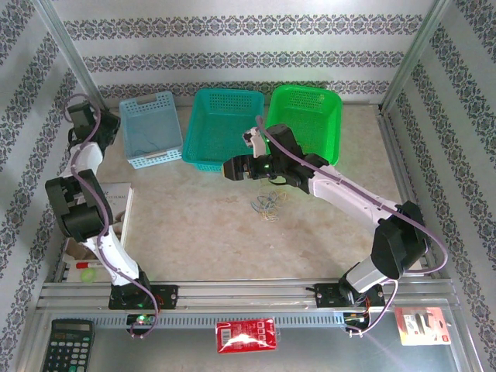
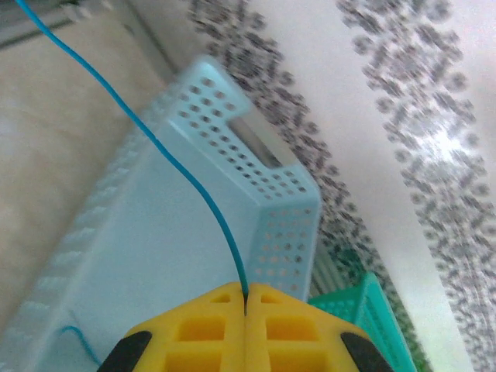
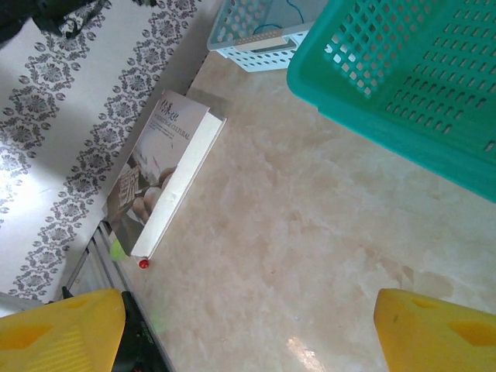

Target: Untangle the cables

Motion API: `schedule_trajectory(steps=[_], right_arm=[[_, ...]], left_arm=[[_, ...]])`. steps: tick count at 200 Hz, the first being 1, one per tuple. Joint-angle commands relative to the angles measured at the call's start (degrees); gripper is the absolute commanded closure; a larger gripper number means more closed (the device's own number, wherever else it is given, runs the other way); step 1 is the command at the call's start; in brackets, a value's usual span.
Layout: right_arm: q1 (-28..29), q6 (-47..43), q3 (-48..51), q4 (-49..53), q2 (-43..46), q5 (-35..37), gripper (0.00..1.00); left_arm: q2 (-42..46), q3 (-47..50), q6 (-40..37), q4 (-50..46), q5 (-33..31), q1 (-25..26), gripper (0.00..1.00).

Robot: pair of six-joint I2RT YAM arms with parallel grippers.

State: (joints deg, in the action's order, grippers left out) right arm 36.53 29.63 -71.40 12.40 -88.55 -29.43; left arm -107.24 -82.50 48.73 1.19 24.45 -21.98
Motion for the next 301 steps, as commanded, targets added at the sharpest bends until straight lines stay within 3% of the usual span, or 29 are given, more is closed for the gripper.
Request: schedule_trajectory(steps=[1, 37, 145, 185, 247, 267, 301], right_arm=[[0.5, -0.6, -1.8, 0.6, 0.4, 0.7, 0.16], [0.1, -0.9, -1.9, 1.6, 1.6, 1.3, 0.16], [-2.1, -1.6, -0.8, 5.2, 7.5, 3.3, 0.16], [-2.2, -1.3, 0.4, 6.1, 9.4, 4.4, 0.16], [-2.3, -1.0, 1.9, 7.6, 11.6, 6.4, 0.15], [-2.3, -0.8, 2.5, 7.9, 12.2, 7.2, 0.15], [-2.5, -0.8, 3.5, 8.9, 13.5, 9.0, 0.15]], left_arm=[[-1.8, -6.3, -8.9, -7.2, 2.2, 4.5, 1.0], [-7.3, -14.0, -14.5, -16.5, 0.8, 9.1, 1.0], [-26.3, -34.2, -24.2, -43.7, -1.3, 11.4, 1.0], [-31.7, -41.2, -27.0, -51.5, 0.1, 11.5, 0.8], [-28.0, -43.5, -26.7, -51.4, 1.0, 11.5, 0.4], [-26.1, -44.8, -26.4, -51.6, 2.0, 11.5, 0.32], [-22.0, -44.9, -25.1, -50.4, 4.6, 11.5, 0.27]])
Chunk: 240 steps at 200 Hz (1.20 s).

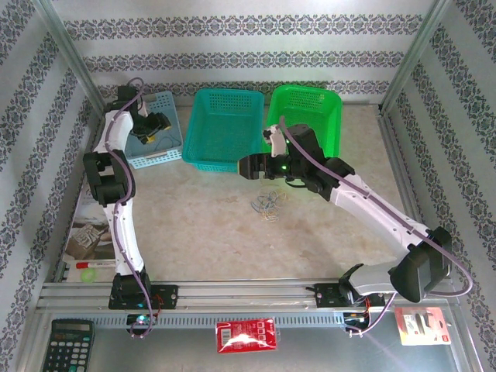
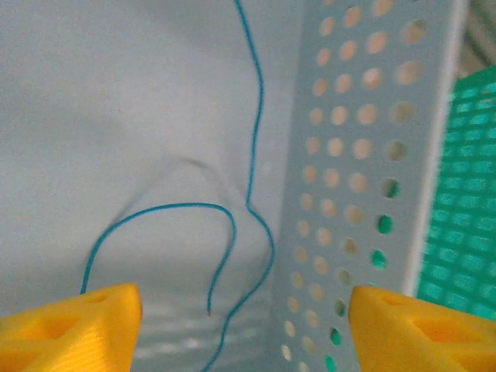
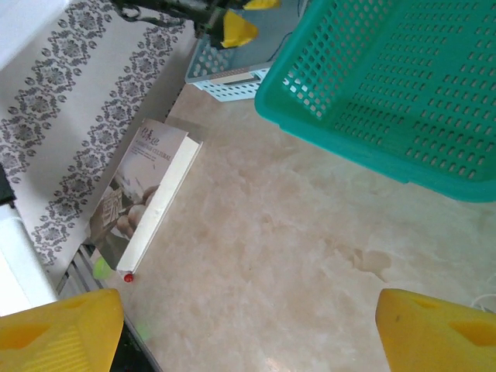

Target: Untangle the cables

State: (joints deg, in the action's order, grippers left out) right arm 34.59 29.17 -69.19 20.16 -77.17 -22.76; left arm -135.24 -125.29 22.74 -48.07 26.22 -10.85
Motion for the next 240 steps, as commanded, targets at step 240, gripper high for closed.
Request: schedule_trajectory(steps=[240], right_arm=[[-9.4, 11.5, 19.9, -11.4, -10.9, 0.7, 0.17]], left_arm=[[62.3, 76.7, 22.2, 49.2, -1.5, 24.3, 0.0]])
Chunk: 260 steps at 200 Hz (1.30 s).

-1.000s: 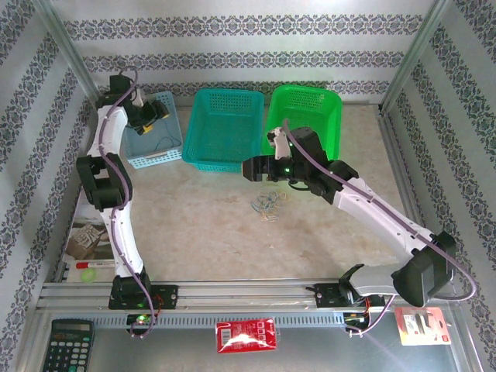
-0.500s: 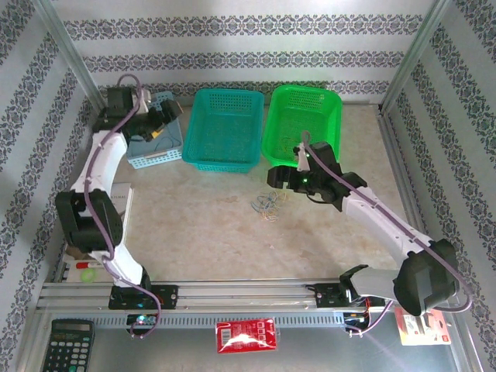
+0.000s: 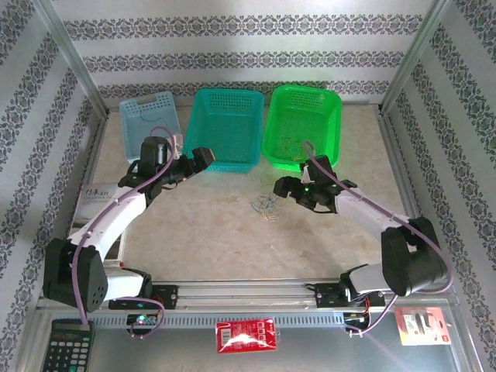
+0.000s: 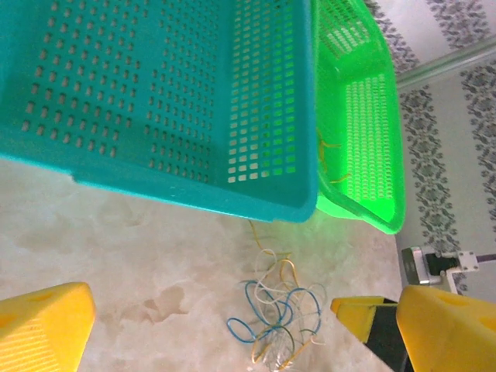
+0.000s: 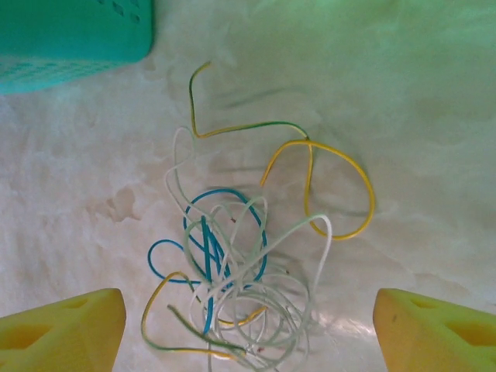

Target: Untangle the cables

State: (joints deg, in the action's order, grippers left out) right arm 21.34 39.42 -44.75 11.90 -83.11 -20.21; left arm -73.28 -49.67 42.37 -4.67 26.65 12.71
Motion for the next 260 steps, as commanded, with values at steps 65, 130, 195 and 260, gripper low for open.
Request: schedule_trajectory(steps=[65, 130, 195, 260], right_arm=[[13.7, 2.1, -16.0, -2.5, -7.7, -3.5, 0.21], [10.5, -0.1, -12.6, 4.6, 3.1, 2.8, 0.22], [0.8, -2.1, -3.7, 10.0, 6.1, 10.4, 0.29], [0.1, -3.1, -2.5, 7.8, -1.9, 11.1, 0.5]], left_arm=[[0.9, 1.3, 2.4, 6.1, -3.7, 0.9, 0.0], [-0.1, 1.9, 3.0, 7.7, -1.9, 0.8, 0.0], [-0.7, 1.5, 4.1, 9.1, -0.6, 1.7, 0.0], [-3.4, 0.5, 5.0, 10.9, -0.7, 4.3, 0.0]])
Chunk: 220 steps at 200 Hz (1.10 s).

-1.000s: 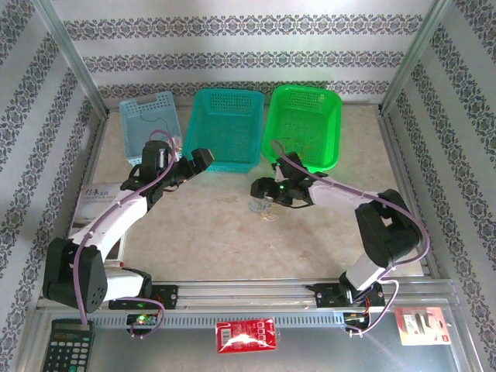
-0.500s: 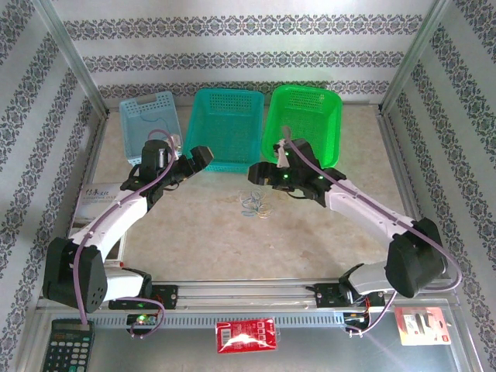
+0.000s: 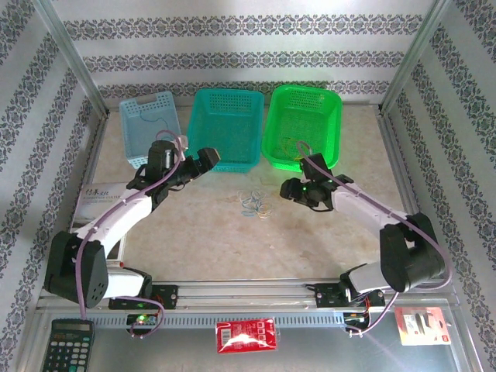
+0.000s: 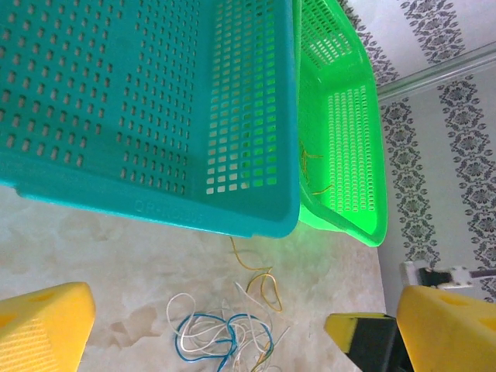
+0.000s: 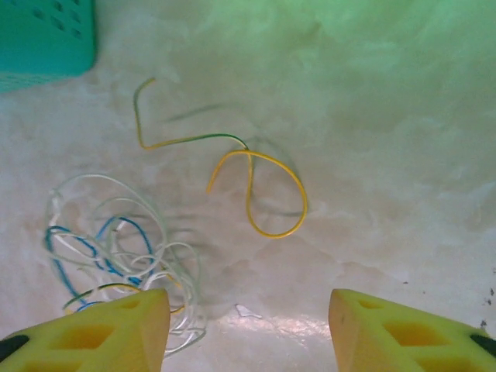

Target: Untangle the cables

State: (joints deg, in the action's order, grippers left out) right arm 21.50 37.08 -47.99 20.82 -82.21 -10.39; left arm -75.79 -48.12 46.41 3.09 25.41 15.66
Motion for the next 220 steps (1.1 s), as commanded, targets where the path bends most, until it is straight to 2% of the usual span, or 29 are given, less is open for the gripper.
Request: schedule_trajectory(steps=[1, 18, 121, 176, 220], right_arm=[[-0.1, -0.7, 0.7, -1.2, -3.0, 1.3, 0.5], [-0.1, -0.7, 0.1, -2.2, -5.0, 0.7, 0.55], [-0.8, 4.0, -0.9, -9.5, -12.0, -2.9, 0.57], [-1.0, 5.7, -0.1, -11.7, -12.9, -3.6, 0.58], [-1.5, 6.6, 0.9, -13.3, -13.2, -3.3, 0.65]], left_arm=[[-0.9, -1.1, 1.0, 3.1, 0.5, 1.4, 0.0], [-1.4, -1.3, 1.0, 3.4, 0.3, 2.1, 0.0], [-3.9, -2.8, 1.0, 3.9, -0.5, 4.5, 0.0], [-4.2, -3.1, 0.9, 3.9, -0.6, 4.9, 0.0], [-4.4, -3.0, 1.0, 4.0, -0.6, 5.1, 0.0]])
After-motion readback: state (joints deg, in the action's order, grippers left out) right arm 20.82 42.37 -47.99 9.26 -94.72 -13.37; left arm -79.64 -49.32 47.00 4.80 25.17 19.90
